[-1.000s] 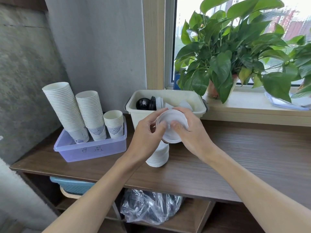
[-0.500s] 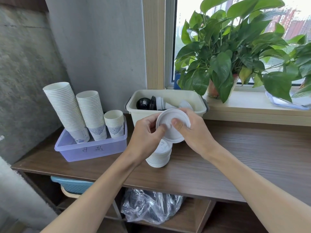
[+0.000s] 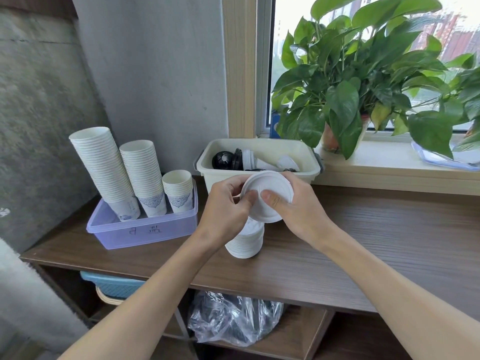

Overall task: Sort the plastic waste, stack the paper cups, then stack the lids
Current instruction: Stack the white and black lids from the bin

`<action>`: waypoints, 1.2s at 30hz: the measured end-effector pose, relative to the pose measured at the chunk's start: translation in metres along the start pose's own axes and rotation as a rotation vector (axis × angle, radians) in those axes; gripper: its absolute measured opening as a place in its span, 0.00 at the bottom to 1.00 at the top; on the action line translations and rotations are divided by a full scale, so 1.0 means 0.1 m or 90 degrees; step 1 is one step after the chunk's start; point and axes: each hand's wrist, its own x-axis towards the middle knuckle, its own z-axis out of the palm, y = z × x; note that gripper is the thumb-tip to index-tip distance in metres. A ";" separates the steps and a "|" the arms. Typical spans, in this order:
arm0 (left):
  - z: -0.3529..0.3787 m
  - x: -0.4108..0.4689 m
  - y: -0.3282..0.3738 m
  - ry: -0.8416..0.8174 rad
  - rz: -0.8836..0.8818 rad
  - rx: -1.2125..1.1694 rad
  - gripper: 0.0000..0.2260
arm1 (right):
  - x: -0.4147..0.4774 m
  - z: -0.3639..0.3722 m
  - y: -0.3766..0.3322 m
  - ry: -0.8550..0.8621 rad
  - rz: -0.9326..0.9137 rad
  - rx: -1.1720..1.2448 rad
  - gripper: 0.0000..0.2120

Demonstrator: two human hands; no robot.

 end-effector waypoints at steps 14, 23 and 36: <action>-0.29 -0.19 -0.38 -0.016 -0.128 0.089 0.24 | 0.09 -0.01 0.10 0.026 0.110 0.042 0.13; -0.24 -0.39 -0.83 -0.181 -0.190 0.048 0.47 | 0.14 0.21 0.21 -0.029 0.219 -0.024 0.09; -0.19 -0.36 -0.92 -0.165 -0.178 0.013 0.36 | 0.11 0.37 0.33 -0.086 0.367 0.010 0.14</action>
